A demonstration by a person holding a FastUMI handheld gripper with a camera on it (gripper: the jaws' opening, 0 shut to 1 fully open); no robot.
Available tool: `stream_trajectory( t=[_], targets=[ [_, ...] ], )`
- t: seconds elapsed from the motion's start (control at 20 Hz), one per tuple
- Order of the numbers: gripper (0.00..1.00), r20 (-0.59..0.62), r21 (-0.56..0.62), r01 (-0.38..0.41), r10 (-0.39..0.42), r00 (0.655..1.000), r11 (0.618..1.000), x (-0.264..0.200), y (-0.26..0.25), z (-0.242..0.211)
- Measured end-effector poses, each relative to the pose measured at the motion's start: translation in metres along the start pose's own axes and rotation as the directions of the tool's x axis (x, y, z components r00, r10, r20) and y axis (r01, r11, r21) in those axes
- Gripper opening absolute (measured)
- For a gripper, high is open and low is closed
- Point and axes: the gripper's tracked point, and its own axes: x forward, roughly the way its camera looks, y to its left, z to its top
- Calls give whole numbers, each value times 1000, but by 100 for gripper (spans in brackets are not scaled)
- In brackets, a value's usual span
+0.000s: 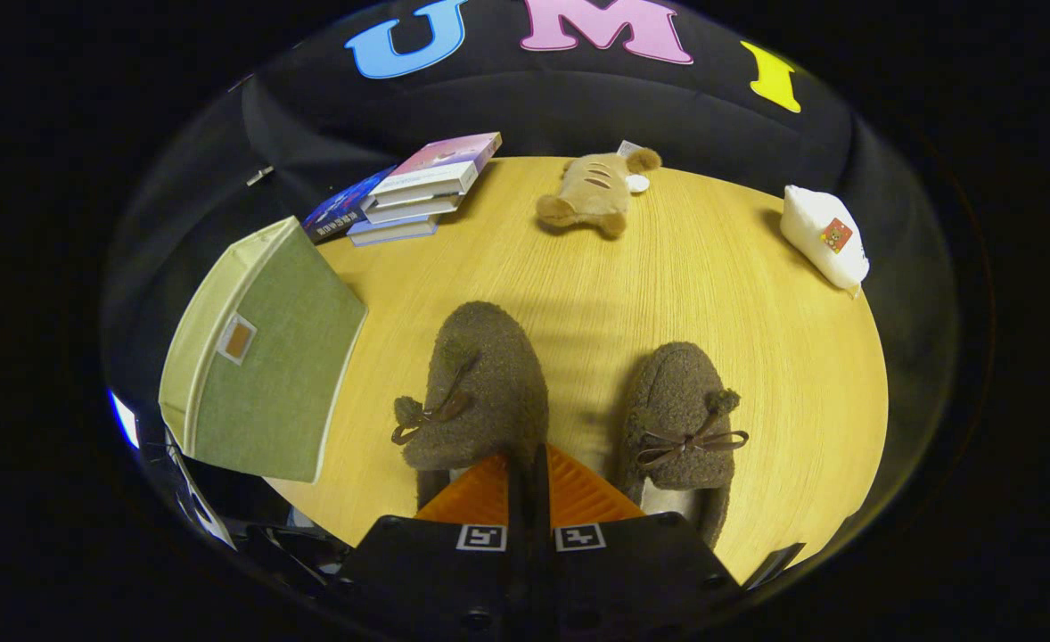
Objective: Open the storage box then place both shoes into the box .Put the left shoe in first, then the right shoe, with the right side of both shoes facing outward in a uniform manner.
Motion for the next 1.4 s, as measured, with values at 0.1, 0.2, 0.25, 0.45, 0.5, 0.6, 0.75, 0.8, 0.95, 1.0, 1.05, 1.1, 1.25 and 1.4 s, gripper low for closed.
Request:
stream_trajectory(
  t=[0.1,0.2,0.25,0.45,0.5,0.6,0.75,0.8,0.95,1.0,1.05,1.1,1.25,1.4],
  targets=[
    [5,8,9,-7,7,1000,1000,-11,8,9],
    [5,18,37,-27,27,999,999,-23,20,21],
    [5,28,56,-44,42,999,997,-30,29,28],
    [5,70,108,-125,118,991,986,-63,73,64],
    [5,81,119,-148,139,987,982,-71,86,74],
    [5,101,136,-203,190,977,970,-86,116,92],
    [5,99,164,-268,254,962,949,-101,163,109],
    [5,96,180,-287,274,957,941,-102,178,112],
    [5,78,233,-329,320,944,915,-99,229,117],
    [5,75,247,-337,328,942,909,-93,243,119],
    [5,72,258,-341,334,940,904,-88,256,120],
    [5,65,268,-341,336,940,901,-82,268,120],
    [5,41,284,-325,327,944,902,-63,300,117],
    [5,5,312,-300,315,949,901,-40,324,108]
  ],
)
